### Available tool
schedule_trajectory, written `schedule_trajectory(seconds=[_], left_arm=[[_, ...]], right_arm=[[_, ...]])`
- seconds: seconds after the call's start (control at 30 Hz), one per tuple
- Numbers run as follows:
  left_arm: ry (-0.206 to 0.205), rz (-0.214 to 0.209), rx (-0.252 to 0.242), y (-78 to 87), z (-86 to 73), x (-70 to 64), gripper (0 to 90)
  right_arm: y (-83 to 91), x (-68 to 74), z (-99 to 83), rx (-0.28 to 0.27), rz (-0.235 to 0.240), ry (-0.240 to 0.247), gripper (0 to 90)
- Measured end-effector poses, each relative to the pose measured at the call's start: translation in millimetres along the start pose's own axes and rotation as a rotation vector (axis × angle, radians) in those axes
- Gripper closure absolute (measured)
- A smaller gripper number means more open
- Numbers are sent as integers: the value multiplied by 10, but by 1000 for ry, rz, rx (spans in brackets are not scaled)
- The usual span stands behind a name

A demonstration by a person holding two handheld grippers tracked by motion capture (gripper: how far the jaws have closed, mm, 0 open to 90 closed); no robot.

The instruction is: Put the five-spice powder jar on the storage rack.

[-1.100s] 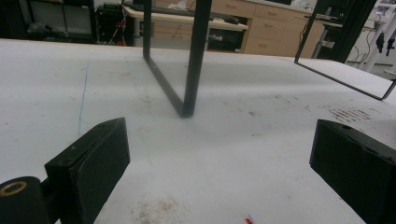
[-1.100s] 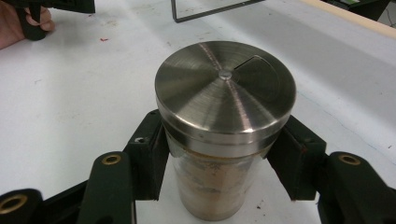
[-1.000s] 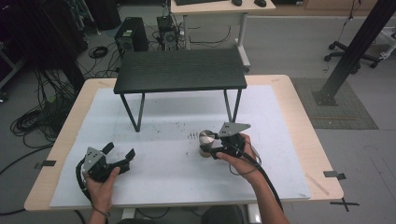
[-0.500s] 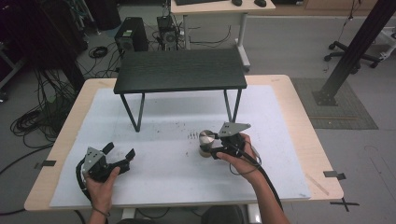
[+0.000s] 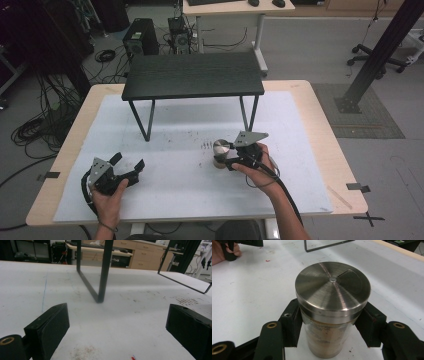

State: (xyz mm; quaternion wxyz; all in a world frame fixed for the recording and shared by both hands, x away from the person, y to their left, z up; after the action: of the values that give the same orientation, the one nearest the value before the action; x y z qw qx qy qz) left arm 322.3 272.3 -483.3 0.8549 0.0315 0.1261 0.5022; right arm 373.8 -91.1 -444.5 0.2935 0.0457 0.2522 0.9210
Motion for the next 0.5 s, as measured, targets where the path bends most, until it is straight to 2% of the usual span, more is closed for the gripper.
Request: schedule_trajectory(seconds=[0.5], left_arm=[[0,1,0,1,0,0,53]], right_arm=[[-1,1,-4,-4,1,1,433]])
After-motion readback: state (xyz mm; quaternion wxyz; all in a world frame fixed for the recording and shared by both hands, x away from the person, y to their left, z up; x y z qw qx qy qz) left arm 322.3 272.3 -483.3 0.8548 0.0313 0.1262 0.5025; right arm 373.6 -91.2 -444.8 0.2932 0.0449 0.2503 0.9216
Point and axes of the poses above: each handheld gripper's, and its own axes: y roughly backward along the jaws, z roughly out of its top, x roughly to its left, the point moved 5 cm from there along -y, roughly forward along the jaws, and after that the axes turned 8 degrees about -z, right-handed, at the moved point
